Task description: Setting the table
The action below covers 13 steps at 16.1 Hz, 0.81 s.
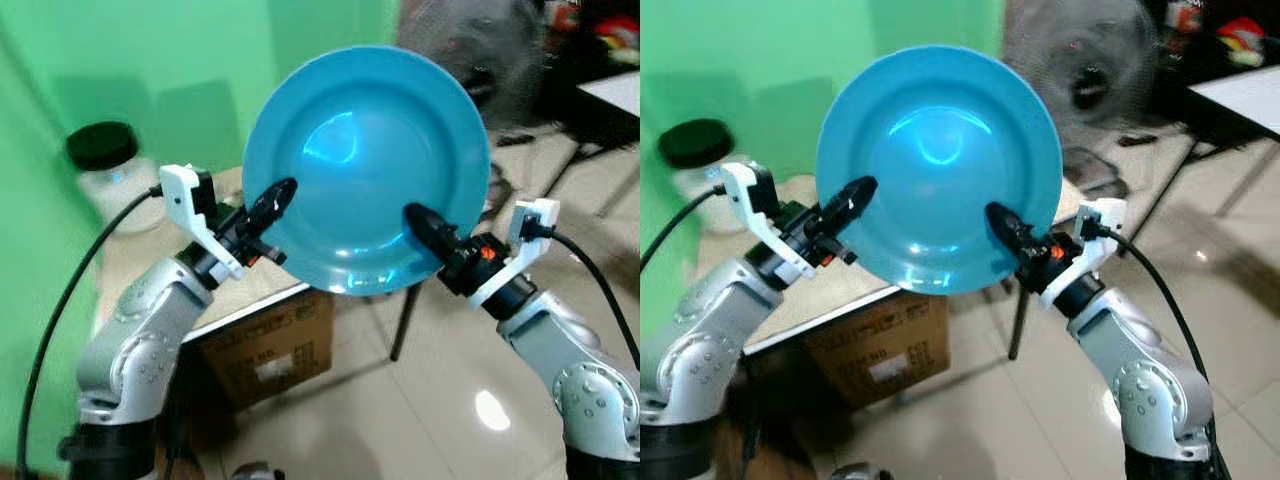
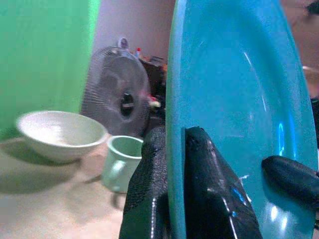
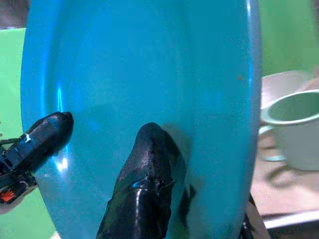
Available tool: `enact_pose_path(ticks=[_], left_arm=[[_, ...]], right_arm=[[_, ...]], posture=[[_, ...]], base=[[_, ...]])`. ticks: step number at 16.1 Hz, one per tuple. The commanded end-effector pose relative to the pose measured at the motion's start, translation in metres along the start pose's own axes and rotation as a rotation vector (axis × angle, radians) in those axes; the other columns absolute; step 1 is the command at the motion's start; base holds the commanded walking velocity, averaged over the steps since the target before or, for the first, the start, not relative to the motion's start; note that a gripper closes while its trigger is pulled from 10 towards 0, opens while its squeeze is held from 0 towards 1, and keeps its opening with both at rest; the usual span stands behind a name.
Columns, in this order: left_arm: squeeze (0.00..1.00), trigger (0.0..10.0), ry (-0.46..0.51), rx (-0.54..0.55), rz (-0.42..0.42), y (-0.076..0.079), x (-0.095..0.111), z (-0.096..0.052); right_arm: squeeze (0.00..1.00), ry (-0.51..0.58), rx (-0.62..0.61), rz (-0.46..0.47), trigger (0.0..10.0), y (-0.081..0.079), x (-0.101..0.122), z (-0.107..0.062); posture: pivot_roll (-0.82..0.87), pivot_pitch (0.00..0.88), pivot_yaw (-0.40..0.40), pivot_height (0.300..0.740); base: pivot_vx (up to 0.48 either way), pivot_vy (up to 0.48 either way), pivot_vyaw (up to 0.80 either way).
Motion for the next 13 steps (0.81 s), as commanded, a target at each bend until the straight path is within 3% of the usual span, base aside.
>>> enact_pose_path(ticks=[1,2,4,6,10,13], left_arm=[[0.00,10.0,-0.080,0.022,0.079,0.009,-0.017,0.010],[0.00,10.0,-0.083,0.018,0.103,0.011,-0.019,0.011],[0.00,10.0,-0.089,0.040,0.105,0.010,-0.021,0.011],[0.00,10.0,-0.102,0.063,0.146,0.005,-0.025,0.011],[0.00,10.0,-0.121,0.092,0.223,-0.001,-0.027,0.004],[0.00,10.0,-0.128,0.097,0.229,-0.006,-0.028,0.005]], right_arm=[[0.00,-0.006,0.017,-0.058,10.0,-0.018,-0.001,0.008],[0.00,0.002,0.016,-0.042,10.0,-0.019,0.000,0.008],[0.00,-0.077,-0.029,-0.112,10.0,-0.012,-0.015,0.000],[0.00,-0.053,-0.038,-0.070,10.0,-0.011,-0.011,-0.003],[0.00,0.013,-0.070,-0.084,10.0,-0.010,0.001,0.007],[0.00,-0.001,-0.041,-0.066,10.0,-0.014,-0.005,0.011]], posture=[[0.01,0.000,0.028,0.740],[0.01,0.000,0.032,0.740],[-0.01,0.000,0.050,0.740],[-0.01,0.000,0.030,0.740],[-0.01,0.000,0.019,0.740],[0.01,0.000,0.020,0.740]], base=[[0.000,0.000,-0.80],[0.000,0.000,-0.80],[0.000,0.000,-0.80],[0.000,0.000,-0.80],[0.000,0.000,-0.80],[0.000,0.000,-0.80]])
Point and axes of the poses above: a point about 5 cm out from each wrist's last joint towards the gripper, its own z axis pointing out of the wrist towards the gripper, its own x axis along the axis of the wrist's last joint, y = z × x, the point moved 6 cm from there along z, pointing out of the wrist towards the gripper, and after that the axes turned 10 degrees about z, right-handed, at the moved point
